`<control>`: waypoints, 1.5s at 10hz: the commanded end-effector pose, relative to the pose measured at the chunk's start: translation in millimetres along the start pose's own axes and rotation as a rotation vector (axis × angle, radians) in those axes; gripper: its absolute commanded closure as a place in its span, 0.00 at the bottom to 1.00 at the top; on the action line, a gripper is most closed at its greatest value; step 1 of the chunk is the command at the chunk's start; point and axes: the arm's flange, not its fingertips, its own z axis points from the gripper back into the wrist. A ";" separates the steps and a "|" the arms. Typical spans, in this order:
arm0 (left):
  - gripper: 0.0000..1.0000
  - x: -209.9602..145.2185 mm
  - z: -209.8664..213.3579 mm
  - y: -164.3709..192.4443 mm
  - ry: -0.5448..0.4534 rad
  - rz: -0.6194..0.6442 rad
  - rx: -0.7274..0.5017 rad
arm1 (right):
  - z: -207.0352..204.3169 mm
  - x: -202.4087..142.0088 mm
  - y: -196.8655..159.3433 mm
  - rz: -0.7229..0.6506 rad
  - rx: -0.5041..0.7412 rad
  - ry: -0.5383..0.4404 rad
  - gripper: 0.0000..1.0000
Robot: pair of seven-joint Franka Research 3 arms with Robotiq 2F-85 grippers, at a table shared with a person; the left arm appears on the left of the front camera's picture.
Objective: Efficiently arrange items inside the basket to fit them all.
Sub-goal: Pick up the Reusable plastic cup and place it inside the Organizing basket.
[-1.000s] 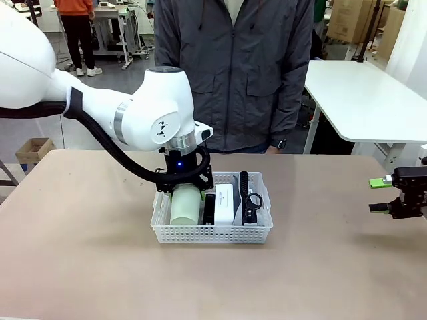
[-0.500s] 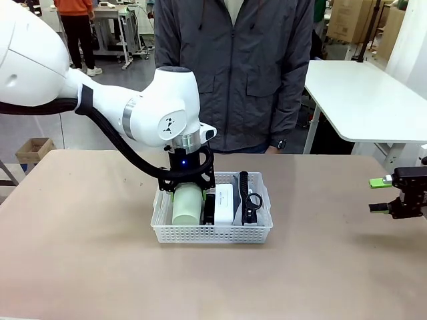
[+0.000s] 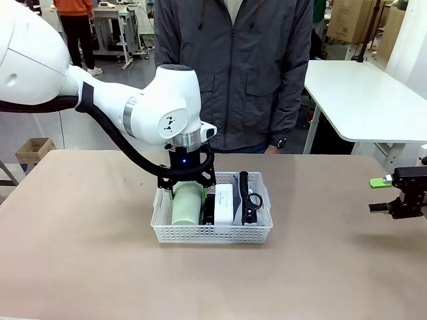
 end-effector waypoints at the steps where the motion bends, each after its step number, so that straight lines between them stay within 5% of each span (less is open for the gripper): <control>1: 0.00 -1.8 4.6 -0.3 -0.028 0.017 0.027 | 2.4 -1.4 2.8 -0.005 -0.001 0.013 0.00; 4: 0.00 -15.0 28.6 14.9 -0.026 -0.037 -0.054 | 2.4 -1.4 2.8 -0.005 -0.001 0.013 0.00; 7: 0.00 -65.4 86.8 86.0 0.000 -0.184 -0.276 | 2.4 -1.4 2.8 -0.005 -0.001 0.013 0.00; 11: 0.00 -96.3 113.9 258.3 -0.024 -0.341 -0.804 | 2.4 -1.4 2.8 -0.005 -0.001 0.013 0.00; 13: 0.00 -93.8 102.2 362.6 -0.180 -0.355 -1.138 | 2.4 -1.4 2.8 -0.005 -0.001 0.013 0.00; 15: 0.00 -80.3 58.6 435.0 -0.320 -0.268 -1.342 | 2.4 -1.4 2.8 -0.005 -0.001 0.013 0.00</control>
